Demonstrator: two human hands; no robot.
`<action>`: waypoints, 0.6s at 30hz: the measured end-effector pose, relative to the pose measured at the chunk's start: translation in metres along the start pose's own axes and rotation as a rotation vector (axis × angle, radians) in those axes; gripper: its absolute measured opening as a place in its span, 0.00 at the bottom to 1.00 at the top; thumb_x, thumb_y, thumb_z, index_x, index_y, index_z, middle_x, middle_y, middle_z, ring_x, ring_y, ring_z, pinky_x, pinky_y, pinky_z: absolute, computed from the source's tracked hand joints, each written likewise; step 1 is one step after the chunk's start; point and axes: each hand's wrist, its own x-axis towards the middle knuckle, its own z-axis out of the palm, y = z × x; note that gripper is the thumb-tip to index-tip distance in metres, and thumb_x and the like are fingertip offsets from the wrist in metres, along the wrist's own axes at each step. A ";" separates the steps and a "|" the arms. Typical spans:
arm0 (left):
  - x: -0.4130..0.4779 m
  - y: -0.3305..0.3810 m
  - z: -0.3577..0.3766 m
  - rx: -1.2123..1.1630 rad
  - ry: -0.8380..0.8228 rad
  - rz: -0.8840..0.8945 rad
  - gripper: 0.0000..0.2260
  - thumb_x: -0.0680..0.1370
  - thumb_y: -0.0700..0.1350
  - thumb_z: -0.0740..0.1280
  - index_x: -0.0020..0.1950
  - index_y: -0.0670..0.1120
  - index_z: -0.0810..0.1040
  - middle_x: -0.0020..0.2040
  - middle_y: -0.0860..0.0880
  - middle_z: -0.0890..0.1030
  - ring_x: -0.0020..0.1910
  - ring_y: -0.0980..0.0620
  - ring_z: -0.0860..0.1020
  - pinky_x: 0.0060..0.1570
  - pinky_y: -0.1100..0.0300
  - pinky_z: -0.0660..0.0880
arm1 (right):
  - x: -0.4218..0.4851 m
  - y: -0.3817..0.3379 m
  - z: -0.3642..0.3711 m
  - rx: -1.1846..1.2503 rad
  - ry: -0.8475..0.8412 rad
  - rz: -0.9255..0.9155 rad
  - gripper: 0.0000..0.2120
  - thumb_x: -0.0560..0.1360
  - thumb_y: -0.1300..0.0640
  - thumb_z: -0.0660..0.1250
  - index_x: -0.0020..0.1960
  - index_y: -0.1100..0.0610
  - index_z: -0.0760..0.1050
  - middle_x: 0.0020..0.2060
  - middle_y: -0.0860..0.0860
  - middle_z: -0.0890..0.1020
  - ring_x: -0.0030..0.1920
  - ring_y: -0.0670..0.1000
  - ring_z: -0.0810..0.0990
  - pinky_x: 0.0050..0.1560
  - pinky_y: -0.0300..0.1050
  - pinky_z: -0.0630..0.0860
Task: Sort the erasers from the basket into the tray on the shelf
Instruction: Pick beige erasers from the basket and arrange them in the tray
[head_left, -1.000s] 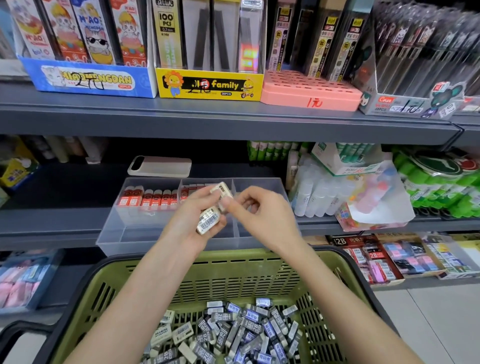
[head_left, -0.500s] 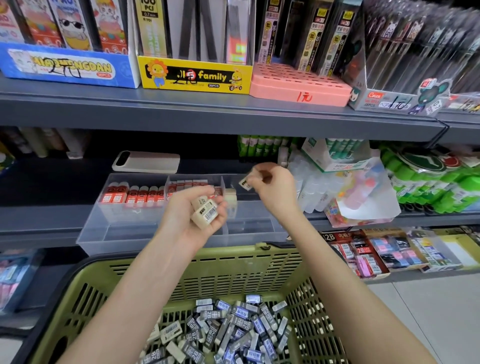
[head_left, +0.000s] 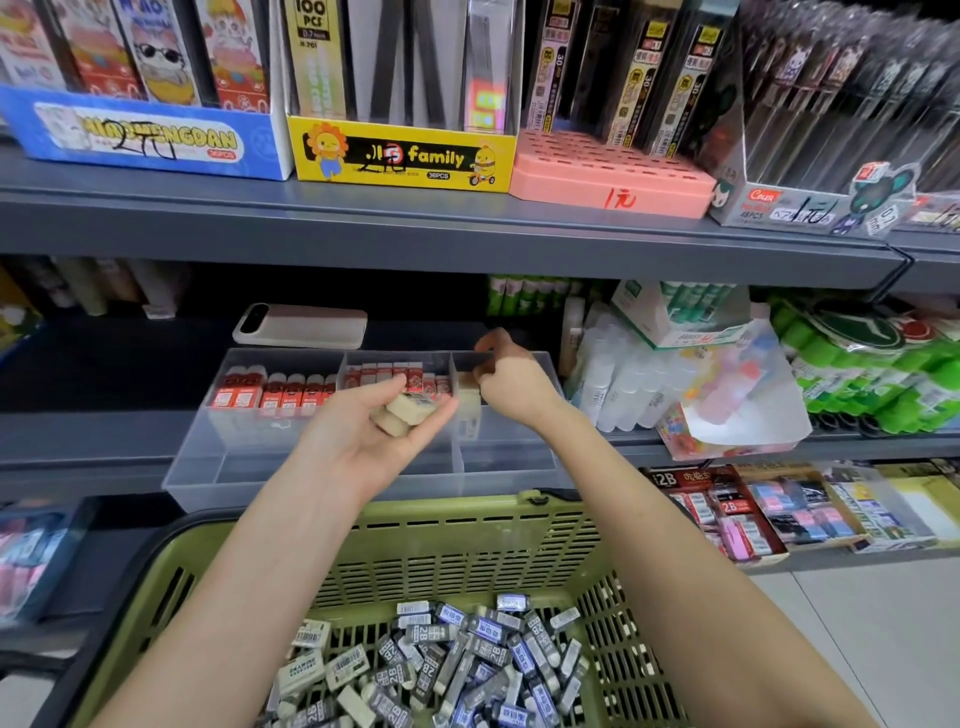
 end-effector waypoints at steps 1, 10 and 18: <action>0.001 -0.001 0.000 0.000 0.012 0.004 0.06 0.78 0.33 0.62 0.54 0.37 0.72 0.65 0.34 0.72 0.63 0.32 0.72 0.34 0.43 0.81 | 0.000 0.000 -0.001 -0.014 -0.014 -0.002 0.15 0.77 0.63 0.58 0.64 0.60 0.66 0.45 0.61 0.78 0.41 0.55 0.74 0.40 0.44 0.68; 0.001 -0.010 0.004 0.087 0.022 0.063 0.08 0.75 0.40 0.67 0.49 0.36 0.74 0.54 0.36 0.77 0.53 0.38 0.79 0.38 0.41 0.81 | -0.051 -0.014 -0.021 0.170 0.126 -0.193 0.11 0.78 0.58 0.60 0.59 0.54 0.75 0.51 0.49 0.81 0.52 0.49 0.78 0.55 0.45 0.73; -0.002 -0.031 0.016 0.339 -0.171 0.019 0.14 0.79 0.46 0.63 0.54 0.35 0.76 0.50 0.38 0.81 0.51 0.42 0.81 0.37 0.54 0.82 | -0.099 -0.024 -0.027 -0.145 0.244 -0.479 0.19 0.69 0.47 0.73 0.56 0.56 0.80 0.43 0.50 0.77 0.48 0.52 0.71 0.48 0.44 0.68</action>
